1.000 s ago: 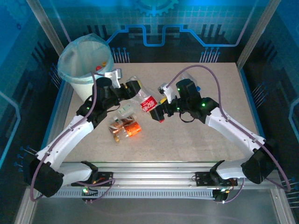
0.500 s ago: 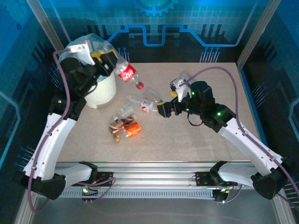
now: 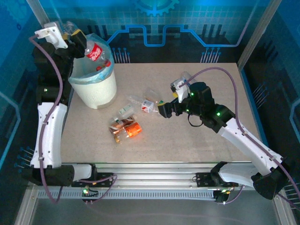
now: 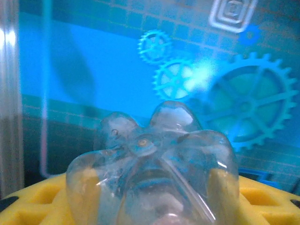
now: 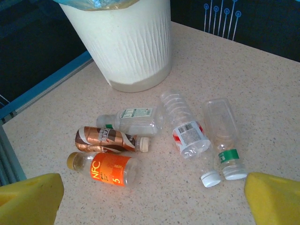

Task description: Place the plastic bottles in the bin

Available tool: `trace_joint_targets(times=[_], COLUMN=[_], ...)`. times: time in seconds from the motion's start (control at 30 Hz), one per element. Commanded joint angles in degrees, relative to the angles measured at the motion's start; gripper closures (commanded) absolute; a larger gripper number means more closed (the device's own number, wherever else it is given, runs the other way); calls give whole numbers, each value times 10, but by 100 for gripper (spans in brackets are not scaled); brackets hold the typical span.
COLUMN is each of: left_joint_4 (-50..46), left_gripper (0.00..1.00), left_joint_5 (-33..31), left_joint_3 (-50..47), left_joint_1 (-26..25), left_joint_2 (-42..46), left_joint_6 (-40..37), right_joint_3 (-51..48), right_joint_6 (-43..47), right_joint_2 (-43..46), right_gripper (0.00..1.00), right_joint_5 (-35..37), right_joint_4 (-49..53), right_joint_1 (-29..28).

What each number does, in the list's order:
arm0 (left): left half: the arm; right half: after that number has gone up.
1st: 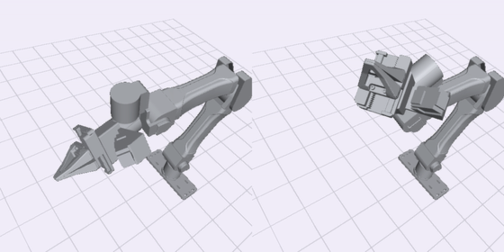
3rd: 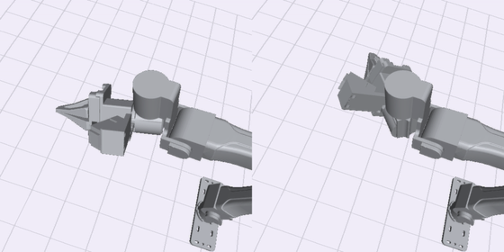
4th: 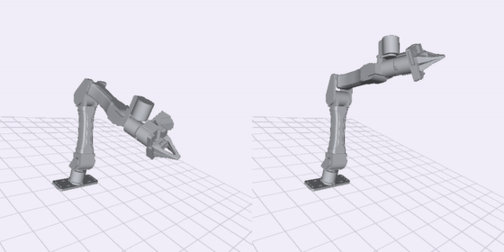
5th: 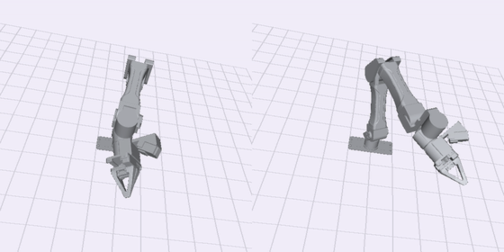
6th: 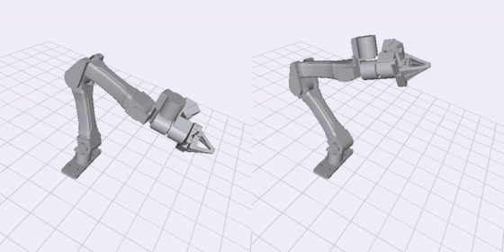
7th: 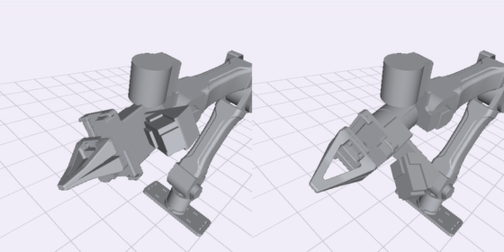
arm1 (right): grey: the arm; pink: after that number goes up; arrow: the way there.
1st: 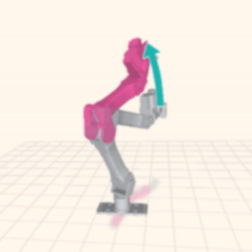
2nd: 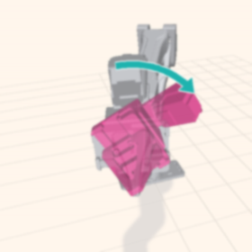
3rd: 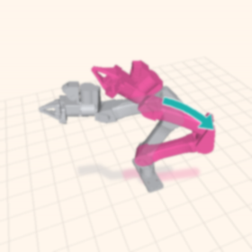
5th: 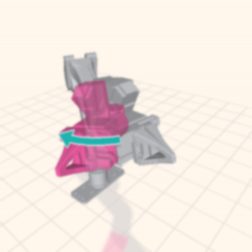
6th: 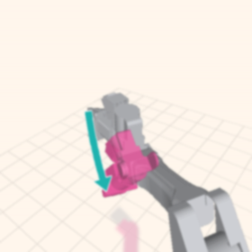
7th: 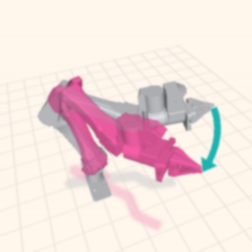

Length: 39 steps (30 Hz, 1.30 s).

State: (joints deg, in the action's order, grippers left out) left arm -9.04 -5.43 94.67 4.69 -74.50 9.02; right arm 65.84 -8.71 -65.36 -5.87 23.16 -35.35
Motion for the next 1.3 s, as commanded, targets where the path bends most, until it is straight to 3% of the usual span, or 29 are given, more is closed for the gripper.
trace_joint_targets(times=[0.0, 0.27, 0.5, 0.8, 0.93, 1.07, 1.27], left_joint_4=[62, 120, 179, 204, 188, 174, 151], left_gripper=[72, 74, 71, 68, 59, 31, 29], left_joint_5=[-19, 7, 104, 160, 196, 212, 211], left_joint_3=[-9, -71, -170, -247, -257, -262, -233], left_joint_1=[51, 83, 82, 81, 78, 70, 70], left_joint_2=[-23, -82, -83, -49, -35, -22, -15], left_joint_6=[15, 21, 5, -52, -79, -92, -60], right_joint_3=[7, 17, 18, 40, 45, 49, 60], right_joint_6=[13, 10, 0, -8, -7, -8, -8], right_joint_2=[4, 1, -4, -41, -53, -63, -76], right_gripper=[0, 0, 0, 0, 0, 0, 0], right_joint_5=[20, 13, 2, -16, -12, -9, -9], right_joint_4=[8, 16, 0, -17, -19, -18, -18], right_joint_1=[-9, -9, -9, -34, -45, -51, -57])
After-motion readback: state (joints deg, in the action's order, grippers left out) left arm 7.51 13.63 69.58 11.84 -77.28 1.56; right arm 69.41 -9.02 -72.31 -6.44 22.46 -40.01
